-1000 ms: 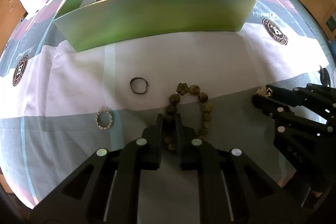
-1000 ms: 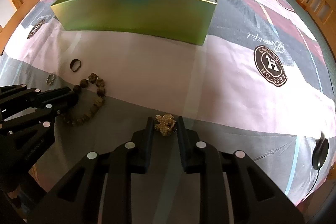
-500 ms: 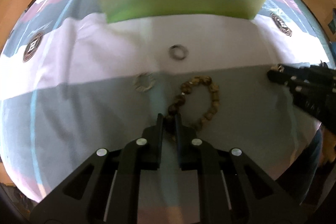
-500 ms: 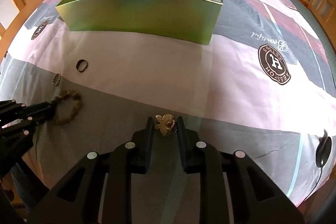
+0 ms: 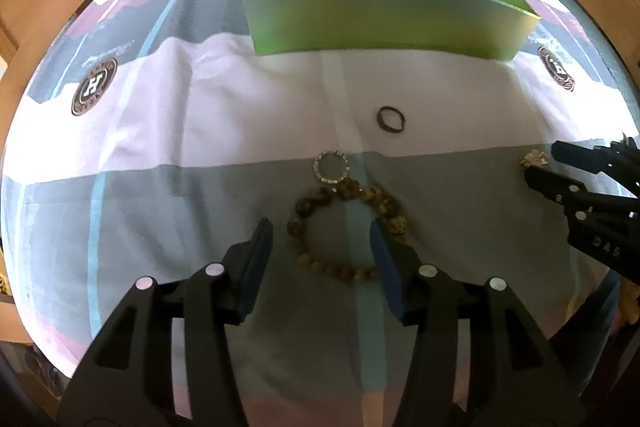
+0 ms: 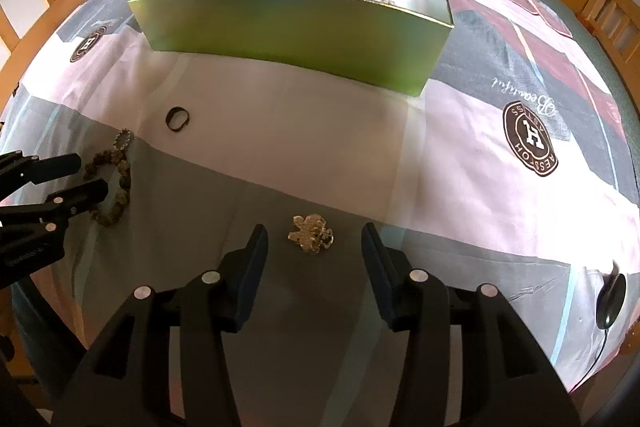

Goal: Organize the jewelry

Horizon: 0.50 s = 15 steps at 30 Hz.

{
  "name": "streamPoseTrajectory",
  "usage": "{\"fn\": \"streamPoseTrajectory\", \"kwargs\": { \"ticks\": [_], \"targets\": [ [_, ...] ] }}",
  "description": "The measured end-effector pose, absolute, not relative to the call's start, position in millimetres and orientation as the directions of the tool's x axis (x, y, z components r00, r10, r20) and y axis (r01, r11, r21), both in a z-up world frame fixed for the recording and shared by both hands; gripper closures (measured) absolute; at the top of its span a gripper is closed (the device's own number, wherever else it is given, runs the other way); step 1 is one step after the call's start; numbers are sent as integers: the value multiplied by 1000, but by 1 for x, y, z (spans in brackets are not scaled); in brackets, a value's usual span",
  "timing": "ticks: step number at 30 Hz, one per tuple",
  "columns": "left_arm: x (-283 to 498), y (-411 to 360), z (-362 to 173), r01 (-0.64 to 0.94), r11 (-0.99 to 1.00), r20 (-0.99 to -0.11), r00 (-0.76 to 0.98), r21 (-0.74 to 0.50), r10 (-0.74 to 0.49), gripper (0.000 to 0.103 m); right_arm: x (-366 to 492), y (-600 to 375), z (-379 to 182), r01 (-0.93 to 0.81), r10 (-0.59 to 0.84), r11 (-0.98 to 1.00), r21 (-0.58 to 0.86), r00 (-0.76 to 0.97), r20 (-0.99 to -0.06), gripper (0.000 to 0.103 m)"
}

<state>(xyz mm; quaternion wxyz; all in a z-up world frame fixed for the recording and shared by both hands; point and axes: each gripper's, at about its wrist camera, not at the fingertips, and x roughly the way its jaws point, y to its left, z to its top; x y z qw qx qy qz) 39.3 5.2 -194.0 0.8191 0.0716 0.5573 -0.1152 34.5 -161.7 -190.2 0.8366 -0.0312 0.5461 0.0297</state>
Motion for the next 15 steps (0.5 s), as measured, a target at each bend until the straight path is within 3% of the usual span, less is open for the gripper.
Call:
{"fn": "streamPoseTrajectory", "kwargs": {
  "ticks": [7, 11, 15],
  "targets": [
    [26, -18, -182, 327, 943, -918, 353, -61, -182, 52, 35, -164, -191, -79, 10, 997, -24, 398, -917, 55],
    [31, -37, -196, 357, 934, -933, 326, -30, -155, 52, 38, -162, -194, -83, 0, 996, -36, 398, -917, 55],
    [33, -41, -206, 353, 935, -936, 320, -25, -145, 60, 40, -160, -197, -94, -11, 994, -53, 394, -919, 55]
  ]
}}
